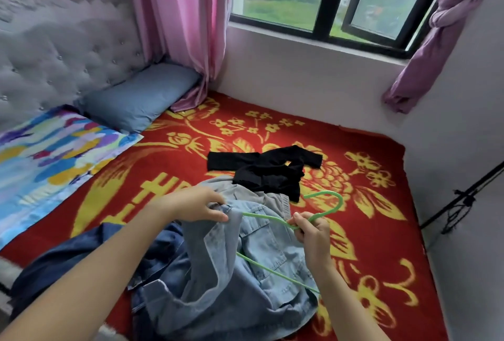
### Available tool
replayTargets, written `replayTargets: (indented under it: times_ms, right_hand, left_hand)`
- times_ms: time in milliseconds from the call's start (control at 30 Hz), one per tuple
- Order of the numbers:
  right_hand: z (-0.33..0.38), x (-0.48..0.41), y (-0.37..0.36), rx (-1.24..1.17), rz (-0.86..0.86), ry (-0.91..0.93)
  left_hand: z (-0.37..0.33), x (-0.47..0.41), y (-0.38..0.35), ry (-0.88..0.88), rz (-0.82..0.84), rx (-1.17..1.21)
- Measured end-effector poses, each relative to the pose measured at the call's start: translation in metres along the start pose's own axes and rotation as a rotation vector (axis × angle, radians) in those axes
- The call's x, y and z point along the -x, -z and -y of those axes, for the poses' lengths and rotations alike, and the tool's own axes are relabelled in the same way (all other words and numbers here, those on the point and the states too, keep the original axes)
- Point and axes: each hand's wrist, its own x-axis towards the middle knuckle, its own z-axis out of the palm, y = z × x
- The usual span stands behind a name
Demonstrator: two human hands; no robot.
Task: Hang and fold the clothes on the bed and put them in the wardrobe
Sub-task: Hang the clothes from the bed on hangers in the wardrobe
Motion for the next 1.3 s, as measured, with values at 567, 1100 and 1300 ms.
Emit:
replayTargets:
  times_ms: [567, 1100, 1300]
  right_hand:
    - [0.056, -0.033, 0.043, 0.543, 0.213, 0.266]
    - [-0.010, -0.058, 0.014, 0.143, -0.163, -0.366]
    - [0.041, -0.068, -0.046, 0.257, 0.288, -0.022]
  left_hand:
    - [-0.017, 0.054, 0.080, -0.419, -0.807, -0.225]
    - [-0.067, 0.077, 0.143, -0.481, -0.933, 0.270]
    - [-0.092, 0.085, 0.159, -0.569, -0.917, 0.336]
